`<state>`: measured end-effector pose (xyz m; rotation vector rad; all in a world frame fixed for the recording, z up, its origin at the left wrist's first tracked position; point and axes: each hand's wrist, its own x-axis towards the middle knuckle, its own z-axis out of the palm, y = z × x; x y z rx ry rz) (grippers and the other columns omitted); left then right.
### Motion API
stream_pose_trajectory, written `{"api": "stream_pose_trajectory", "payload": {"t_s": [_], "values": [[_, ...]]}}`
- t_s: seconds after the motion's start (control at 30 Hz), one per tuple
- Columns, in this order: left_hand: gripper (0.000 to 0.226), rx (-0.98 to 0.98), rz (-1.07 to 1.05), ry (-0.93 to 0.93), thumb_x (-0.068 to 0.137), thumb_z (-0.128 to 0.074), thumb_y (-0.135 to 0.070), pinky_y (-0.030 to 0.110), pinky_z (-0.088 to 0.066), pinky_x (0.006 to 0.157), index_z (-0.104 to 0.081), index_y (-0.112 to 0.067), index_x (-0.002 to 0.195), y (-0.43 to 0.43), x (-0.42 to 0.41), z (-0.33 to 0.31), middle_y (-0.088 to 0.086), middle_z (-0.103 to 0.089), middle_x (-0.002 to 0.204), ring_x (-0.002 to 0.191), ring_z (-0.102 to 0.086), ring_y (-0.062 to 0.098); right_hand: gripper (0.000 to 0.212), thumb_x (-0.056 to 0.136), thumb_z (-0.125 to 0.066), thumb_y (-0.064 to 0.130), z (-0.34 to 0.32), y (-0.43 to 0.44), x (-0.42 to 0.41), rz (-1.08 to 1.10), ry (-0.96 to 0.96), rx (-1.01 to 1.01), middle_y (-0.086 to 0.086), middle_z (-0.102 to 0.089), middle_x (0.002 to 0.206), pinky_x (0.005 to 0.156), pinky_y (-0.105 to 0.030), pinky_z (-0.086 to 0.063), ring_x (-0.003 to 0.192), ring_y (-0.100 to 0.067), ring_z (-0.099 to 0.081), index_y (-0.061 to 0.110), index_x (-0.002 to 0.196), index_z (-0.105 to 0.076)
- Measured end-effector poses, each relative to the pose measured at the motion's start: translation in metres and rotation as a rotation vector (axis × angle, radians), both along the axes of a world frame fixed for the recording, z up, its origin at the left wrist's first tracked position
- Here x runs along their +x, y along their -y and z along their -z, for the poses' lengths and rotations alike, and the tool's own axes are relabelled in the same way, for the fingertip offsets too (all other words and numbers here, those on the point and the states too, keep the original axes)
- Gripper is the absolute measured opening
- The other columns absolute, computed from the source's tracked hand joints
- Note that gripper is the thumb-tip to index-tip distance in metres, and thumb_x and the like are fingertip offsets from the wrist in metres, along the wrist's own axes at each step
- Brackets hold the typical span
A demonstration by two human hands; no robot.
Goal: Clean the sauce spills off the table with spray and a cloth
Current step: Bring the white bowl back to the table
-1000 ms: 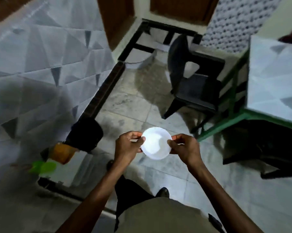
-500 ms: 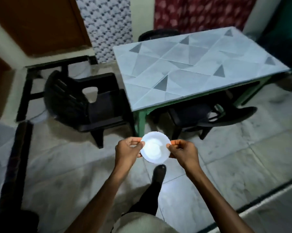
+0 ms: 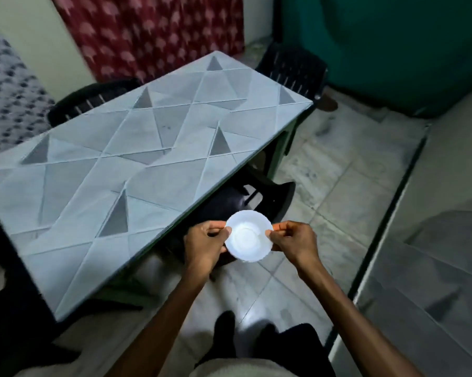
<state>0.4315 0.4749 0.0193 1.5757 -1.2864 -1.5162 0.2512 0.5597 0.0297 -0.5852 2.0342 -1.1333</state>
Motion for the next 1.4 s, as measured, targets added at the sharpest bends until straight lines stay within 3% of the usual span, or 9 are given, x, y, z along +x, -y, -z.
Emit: {"api": "stream_pose_trajectory", "payload": {"t_s": [0.27,0.37,0.5,0.63,0.83,0.97,1.1,1.23,1.4], "values": [[0.013,-0.07,0.082,-0.009,0.082,-0.076,-0.012,0.038,-0.062,0.062,-0.075,-0.007,0.094,0.065,-0.171,0.006,0.008,-0.074,0.084,0.075,-0.072,0.019,0.011,0.082,-0.081,0.004,0.006,0.056,-0.166,0.082,-0.008,-0.032,0.002,-0.07,0.062,0.063,-0.029,-0.063,0.058,-0.01,-0.07,0.012,0.078,-0.075],[0.006,-0.089,0.086,-0.008,0.083,-0.075,-0.013,0.04,-0.062,0.062,-0.074,-0.018,0.085,0.089,-0.251,0.013,0.008,-0.074,0.084,0.072,-0.071,0.018,0.006,0.083,-0.08,0.004,0.009,0.081,-0.248,0.067,-0.015,-0.047,-0.001,-0.071,0.067,0.058,-0.021,-0.06,0.052,-0.005,-0.068,0.005,0.084,-0.075],[0.019,-0.147,0.093,0.026,0.079,-0.075,-0.018,0.04,-0.062,0.063,-0.074,-0.036,0.073,0.108,-0.339,0.008,-0.006,-0.076,0.079,0.076,-0.073,0.017,0.007,0.081,-0.082,0.005,0.009,0.107,-0.339,0.038,-0.003,-0.037,-0.01,-0.073,0.071,0.067,-0.032,-0.064,0.057,-0.011,-0.069,0.005,0.085,-0.077],[0.01,-0.118,-0.017,-0.003,0.083,-0.074,-0.009,0.038,-0.062,0.062,-0.075,-0.019,0.084,0.132,-0.417,-0.004,0.002,-0.075,0.082,0.078,-0.072,0.02,0.007,0.08,-0.082,0.002,0.0,0.146,-0.423,-0.026,0.065,-0.076,-0.002,-0.069,0.062,0.064,-0.032,-0.063,0.062,-0.016,-0.067,0.004,0.083,-0.077],[0.004,-0.116,-0.17,0.009,0.081,-0.076,-0.013,0.04,-0.062,0.062,-0.075,-0.015,0.085,0.191,-0.481,-0.011,0.001,-0.074,0.076,0.069,-0.071,0.02,0.008,0.083,-0.081,0.002,-0.012,0.226,-0.494,-0.181,0.072,-0.133,-0.009,-0.072,0.077,0.067,-0.035,-0.064,0.071,-0.018,-0.07,0.005,0.087,-0.074],[0.004,-0.149,-0.277,0.008,0.084,-0.075,-0.01,0.023,-0.052,0.046,-0.073,-0.01,0.087,0.237,-0.515,-0.019,-0.005,-0.071,0.072,0.048,-0.063,0.008,0.011,0.083,-0.079,0.002,-0.009,0.293,-0.53,-0.292,0.057,-0.116,-0.009,-0.073,0.082,0.079,-0.045,-0.063,0.076,-0.021,-0.07,0.008,0.092,-0.075],[0.006,-0.144,-0.355,-0.035,0.081,-0.078,-0.013,0.032,-0.061,0.058,-0.075,-0.012,0.086,0.286,-0.535,-0.015,0.007,-0.073,0.085,0.065,-0.07,0.017,0.014,0.084,-0.077,-0.002,-0.011,0.352,-0.552,-0.349,0.049,-0.14,-0.014,-0.073,0.089,0.077,-0.042,-0.063,0.075,-0.017,-0.068,-0.001,0.098,-0.074],[0.008,-0.154,-0.446,-0.042,0.08,-0.079,-0.013,0.037,-0.062,0.061,-0.075,-0.013,0.086,0.35,-0.556,-0.016,0.009,-0.073,0.087,0.069,-0.07,0.019,0.015,0.082,-0.081,0.002,-0.009,0.432,-0.576,-0.442,0.051,-0.144,-0.009,-0.074,0.087,0.073,-0.042,-0.063,0.081,-0.026,-0.071,0.014,0.086,-0.073],[0.011,-0.171,-0.569,-0.029,0.08,-0.079,-0.014,0.035,-0.061,0.059,-0.076,-0.009,0.09,0.393,-0.569,-0.012,0.005,-0.072,0.086,0.073,-0.07,0.018,0.018,0.076,-0.087,0.003,-0.001,0.504,-0.585,-0.533,0.095,-0.102,-0.002,-0.069,0.07,0.062,-0.032,-0.062,0.06,-0.016,-0.065,0.012,0.076,-0.07]]}}
